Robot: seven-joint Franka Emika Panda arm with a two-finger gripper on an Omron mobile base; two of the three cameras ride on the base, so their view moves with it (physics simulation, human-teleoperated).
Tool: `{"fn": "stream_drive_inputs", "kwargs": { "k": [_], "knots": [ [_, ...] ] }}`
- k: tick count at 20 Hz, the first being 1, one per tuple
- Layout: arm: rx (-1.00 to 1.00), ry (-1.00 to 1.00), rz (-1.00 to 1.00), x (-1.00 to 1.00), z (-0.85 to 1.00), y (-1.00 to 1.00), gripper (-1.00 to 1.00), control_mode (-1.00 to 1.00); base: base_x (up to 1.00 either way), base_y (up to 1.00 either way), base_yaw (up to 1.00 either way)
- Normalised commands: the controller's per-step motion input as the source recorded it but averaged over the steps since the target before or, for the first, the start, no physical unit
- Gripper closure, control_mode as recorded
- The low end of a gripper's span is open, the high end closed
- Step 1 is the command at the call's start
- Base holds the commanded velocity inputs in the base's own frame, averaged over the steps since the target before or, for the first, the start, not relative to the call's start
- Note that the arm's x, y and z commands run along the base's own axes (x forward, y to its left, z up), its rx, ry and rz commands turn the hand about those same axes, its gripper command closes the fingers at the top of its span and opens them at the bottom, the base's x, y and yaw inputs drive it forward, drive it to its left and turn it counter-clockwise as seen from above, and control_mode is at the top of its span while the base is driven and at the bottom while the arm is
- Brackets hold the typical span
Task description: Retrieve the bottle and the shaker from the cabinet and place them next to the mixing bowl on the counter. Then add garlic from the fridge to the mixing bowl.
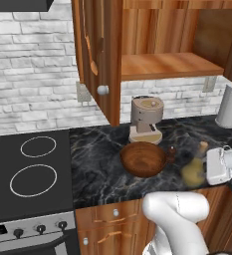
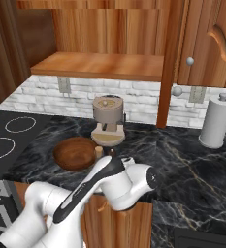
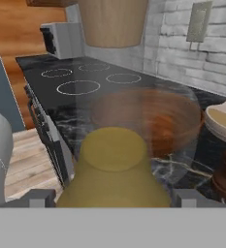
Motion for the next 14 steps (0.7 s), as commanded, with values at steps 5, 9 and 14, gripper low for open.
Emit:
{"fn": "stream_drive_inputs", "kwargs": {
  "k": [5, 9, 14],
  "knots": [
    [0.0, -0.09, 0.0, 0.19, -0.13, 0.0, 1.0, -1.0, 0.0, 0.0, 0.0],
    [0.0, -0.04, -0.03, 0.22, -0.06, 0.0, 1.0, -1.0, 0.0, 0.0, 0.0],
    [0.0, 0.0, -0.01, 0.34, -0.14, 0.0, 1.0, -1.0, 0.0, 0.0, 0.0]
  ]
}}
